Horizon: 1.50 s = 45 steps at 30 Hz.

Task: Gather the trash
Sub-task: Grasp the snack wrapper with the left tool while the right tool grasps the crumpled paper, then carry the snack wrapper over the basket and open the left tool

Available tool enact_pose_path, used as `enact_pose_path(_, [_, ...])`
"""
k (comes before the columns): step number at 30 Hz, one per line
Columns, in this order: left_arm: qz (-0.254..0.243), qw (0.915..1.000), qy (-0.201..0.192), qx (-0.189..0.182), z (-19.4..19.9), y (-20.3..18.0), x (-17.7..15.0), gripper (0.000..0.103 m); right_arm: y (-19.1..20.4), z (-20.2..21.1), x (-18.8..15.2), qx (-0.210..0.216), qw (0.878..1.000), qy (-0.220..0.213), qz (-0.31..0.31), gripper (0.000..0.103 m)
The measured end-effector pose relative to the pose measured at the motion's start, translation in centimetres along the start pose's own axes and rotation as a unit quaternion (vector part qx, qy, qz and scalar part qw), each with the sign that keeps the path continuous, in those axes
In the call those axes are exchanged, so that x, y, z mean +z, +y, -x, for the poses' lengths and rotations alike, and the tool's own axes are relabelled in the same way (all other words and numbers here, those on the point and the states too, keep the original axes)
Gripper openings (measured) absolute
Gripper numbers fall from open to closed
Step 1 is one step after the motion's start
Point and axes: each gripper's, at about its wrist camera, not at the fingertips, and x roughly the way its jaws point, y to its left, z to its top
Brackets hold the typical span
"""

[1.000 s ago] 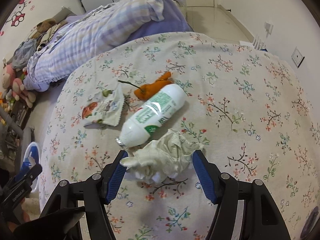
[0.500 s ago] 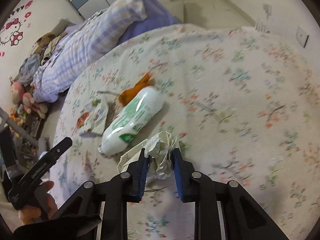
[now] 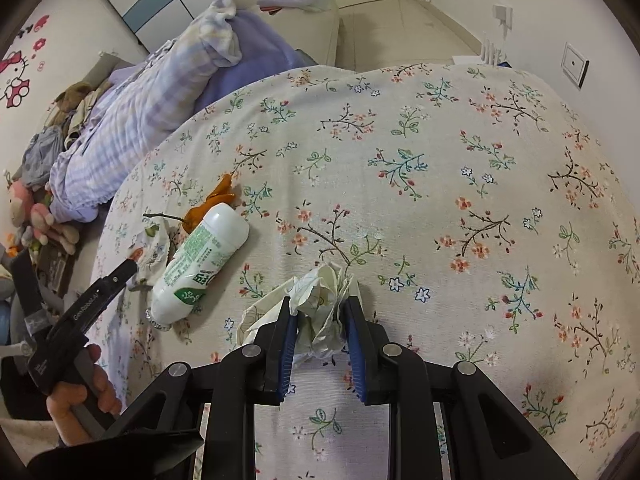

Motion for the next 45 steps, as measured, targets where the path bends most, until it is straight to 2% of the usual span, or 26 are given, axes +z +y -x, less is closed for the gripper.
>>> enact_pose_path(1, [-0.003, 1.0000, 0.003, -0.004, -0.1, -0.2, -0.1, 0.030, -0.1, 0.1, -0.1, 0.001, 1.000, 0.000, 0.000, 0.025])
enact_pose_path(4, [-0.030, 0.9995, 0.007, 0.002, -0.1, -1.0, -0.5, 0.018, 0.2, 0.1, -0.1, 0.000, 1.000, 0.001, 0.003, 0.025])
enact_pose_path(7, [-0.049, 0.9987, 0.010, 0.005, 0.2, -1.6, -0.8, 0.012, 0.3, 0.1, -0.1, 0.001, 1.000, 0.001, 0.002, 0.025])
enact_pose_path(18, [-0.072, 0.9974, 0.002, -0.007, 4.2, -2.0, -1.2, 0.011, 1.3, 2.3, -0.2, 0.010, 1.000, -0.020, 0.004, 0.025])
enact_pose_path(27, [-0.079, 0.9968, -0.010, -0.008, 8.0, -0.4, -1.9, 0.010, 3.5, 3.9, -1.2, 0.030, 0.999, -0.029, 0.007, 0.025])
enact_pose_path(45, [-0.055, 0.9977, -0.026, 0.030, 14.0, 8.1, -3.6, 0.010, 11.7, 3.9, -4.3, 0.050, 0.996, -0.026, 0.069, 0.025])
